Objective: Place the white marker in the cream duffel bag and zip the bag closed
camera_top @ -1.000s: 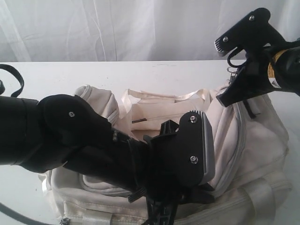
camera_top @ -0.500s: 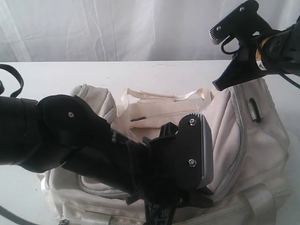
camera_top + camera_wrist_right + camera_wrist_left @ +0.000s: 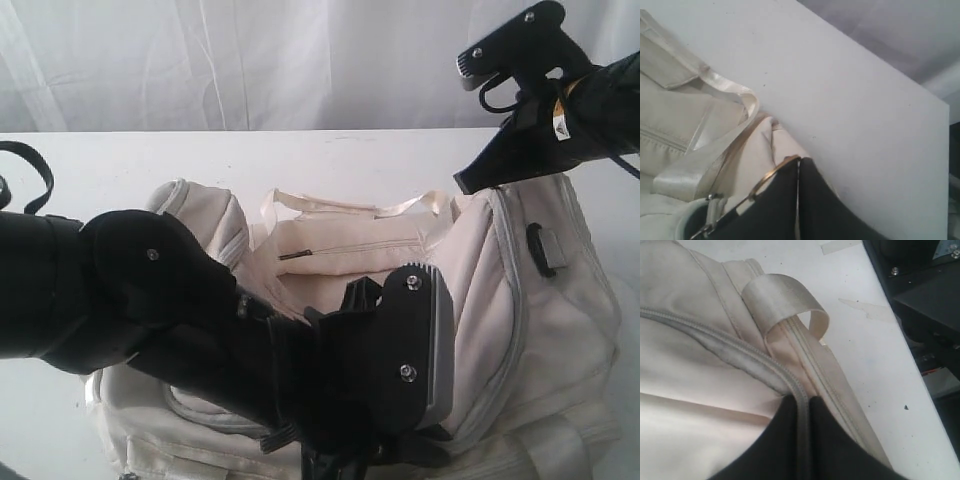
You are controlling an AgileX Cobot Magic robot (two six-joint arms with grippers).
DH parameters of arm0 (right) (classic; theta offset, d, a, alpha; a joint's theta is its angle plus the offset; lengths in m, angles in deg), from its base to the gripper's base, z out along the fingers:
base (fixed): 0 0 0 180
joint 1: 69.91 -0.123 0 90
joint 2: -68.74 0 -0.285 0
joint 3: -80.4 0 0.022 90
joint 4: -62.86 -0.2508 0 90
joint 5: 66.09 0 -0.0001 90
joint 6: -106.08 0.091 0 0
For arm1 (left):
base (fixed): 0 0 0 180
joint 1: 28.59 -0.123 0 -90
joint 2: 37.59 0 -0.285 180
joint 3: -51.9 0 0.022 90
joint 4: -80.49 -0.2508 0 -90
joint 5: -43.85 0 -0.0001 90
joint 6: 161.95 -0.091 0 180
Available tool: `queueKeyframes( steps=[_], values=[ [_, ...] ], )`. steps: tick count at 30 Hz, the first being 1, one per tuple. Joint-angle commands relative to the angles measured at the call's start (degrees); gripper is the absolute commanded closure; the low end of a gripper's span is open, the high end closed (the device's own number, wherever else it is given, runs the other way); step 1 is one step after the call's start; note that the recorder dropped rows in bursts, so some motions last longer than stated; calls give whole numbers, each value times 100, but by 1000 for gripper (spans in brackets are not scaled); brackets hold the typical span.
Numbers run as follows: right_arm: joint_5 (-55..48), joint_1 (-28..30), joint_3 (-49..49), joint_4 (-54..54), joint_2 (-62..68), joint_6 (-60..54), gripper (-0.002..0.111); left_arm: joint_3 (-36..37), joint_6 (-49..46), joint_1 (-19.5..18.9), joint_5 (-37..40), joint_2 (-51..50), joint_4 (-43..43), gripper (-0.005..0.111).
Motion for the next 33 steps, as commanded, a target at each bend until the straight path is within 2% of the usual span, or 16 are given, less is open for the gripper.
queueKeyframes(
  steps=[1, 7, 9, 11, 13, 15, 17, 23, 33],
  values=[
    [-123, 105, -100, -889, -72, -1042, 108, 111, 28, 122, 769, 5, -147, 107],
    [-278, 105, -100, -962, -72, -1040, 108, 111, 28, 122, 769, 5, -147, 107],
    [-395, 83, -100, -1114, -82, -1268, 105, 111, 28, 122, 769, 5, -147, 107],
    [-449, 70, -100, -1429, -134, -1647, 95, 111, 28, 122, 769, 5, -147, 107],
    [-447, 70, -100, -1749, -184, -1930, 78, 111, 28, 122, 769, 5, -147, 107],
    [-513, 70, -100, -1859, -220, -2032, 66, 111, 28, 122, 748, 5, -147, 107],
    [-622, 70, -100, -1881, -274, -2042, 59, 111, 28, 122, 708, 5, -147, 107],
    [-922, 70, -100, -2534, -784, -2411, 58, 111, 28, 122, 493, 5, -147, 107],
    [-2550, 70, -100, -3614, -1094, -3280, 58, 111, 28, 122, 175, 5, -147, 107]
  ],
)
